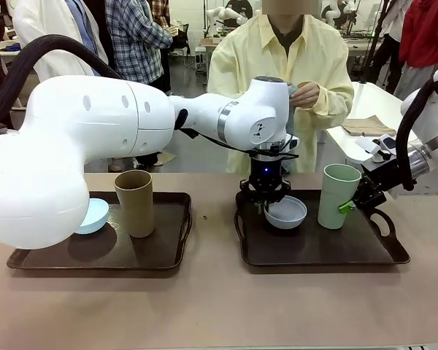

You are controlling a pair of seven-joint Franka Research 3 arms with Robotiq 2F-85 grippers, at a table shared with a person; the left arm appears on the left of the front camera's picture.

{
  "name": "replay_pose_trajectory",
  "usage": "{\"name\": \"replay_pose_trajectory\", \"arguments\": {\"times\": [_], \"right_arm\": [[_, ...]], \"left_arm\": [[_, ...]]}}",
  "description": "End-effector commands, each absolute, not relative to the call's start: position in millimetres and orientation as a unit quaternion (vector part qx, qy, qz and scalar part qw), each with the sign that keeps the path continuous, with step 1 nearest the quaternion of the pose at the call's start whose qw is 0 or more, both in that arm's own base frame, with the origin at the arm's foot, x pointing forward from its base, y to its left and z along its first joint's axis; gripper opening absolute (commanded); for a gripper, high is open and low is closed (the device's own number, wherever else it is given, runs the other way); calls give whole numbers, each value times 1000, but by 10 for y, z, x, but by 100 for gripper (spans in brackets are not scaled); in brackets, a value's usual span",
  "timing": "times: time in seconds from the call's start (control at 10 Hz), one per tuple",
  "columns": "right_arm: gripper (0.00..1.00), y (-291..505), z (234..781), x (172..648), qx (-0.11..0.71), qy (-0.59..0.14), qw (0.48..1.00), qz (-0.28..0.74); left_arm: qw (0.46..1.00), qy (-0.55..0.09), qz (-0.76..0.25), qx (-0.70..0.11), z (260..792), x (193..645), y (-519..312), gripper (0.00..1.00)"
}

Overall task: Set up a tray with a mat and arrange the tableware.
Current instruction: Pick up the Picnic Bowl and Reusable plastic cup from the Handle tray in front of the human's position and hold them in the air.

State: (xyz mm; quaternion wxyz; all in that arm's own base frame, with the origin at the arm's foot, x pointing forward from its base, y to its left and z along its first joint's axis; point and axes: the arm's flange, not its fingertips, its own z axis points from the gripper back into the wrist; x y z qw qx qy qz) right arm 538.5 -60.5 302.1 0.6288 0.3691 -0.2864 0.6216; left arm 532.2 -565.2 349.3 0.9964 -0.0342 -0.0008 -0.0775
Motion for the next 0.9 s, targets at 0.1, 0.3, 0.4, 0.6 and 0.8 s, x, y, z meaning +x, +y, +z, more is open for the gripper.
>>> {"name": "replay_pose_trajectory", "arguments": {"times": [0.1,0.3,0.4,0.6,0.8], "right_arm": [[0,-606,2958,5406,374,-303,619,620],[0,-610,2962,5400,374,-306,618,620],[24,-614,2960,5399,374,-306,617,621],[8,-613,2974,5394,363,-303,623,623],[8,-636,3212,5329,361,-316,613,627]], "left_arm": [[998,-1,-61,-24,3530,5399,-5766,0],[998,-1,-63,-22,3530,5391,-5771,0],[998,2,-61,-22,3529,5396,-5765,0],[998,19,-61,-9,3563,5394,-5712,0],[998,18,-58,-17,3818,5360,-5600,0]]}}
